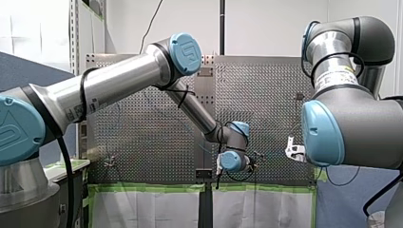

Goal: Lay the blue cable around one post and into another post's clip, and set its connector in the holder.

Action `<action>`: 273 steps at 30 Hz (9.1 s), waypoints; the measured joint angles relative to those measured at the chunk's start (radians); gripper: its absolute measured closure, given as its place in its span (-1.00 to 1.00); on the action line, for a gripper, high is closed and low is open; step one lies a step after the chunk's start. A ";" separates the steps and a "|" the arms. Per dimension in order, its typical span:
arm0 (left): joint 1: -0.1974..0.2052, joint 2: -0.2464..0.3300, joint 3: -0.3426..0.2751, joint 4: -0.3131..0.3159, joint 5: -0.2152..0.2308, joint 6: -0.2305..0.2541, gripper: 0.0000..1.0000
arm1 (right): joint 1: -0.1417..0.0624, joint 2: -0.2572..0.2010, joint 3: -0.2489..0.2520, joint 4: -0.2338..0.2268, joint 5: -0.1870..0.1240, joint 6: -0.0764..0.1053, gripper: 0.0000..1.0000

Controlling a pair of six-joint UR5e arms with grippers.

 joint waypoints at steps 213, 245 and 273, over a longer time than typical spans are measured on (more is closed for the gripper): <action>0.102 0.647 -1.302 0.769 -0.181 -0.097 -1.00 | 0.051 -0.185 0.080 0.040 0.044 -0.014 1.00; 0.102 0.646 -1.283 0.758 -0.172 -0.117 -1.00 | 0.093 -0.452 0.077 0.241 -0.014 0.024 1.00; 0.101 0.646 -1.283 0.746 -0.163 -0.121 -1.00 | 0.031 -0.582 0.053 0.351 0.037 0.044 1.00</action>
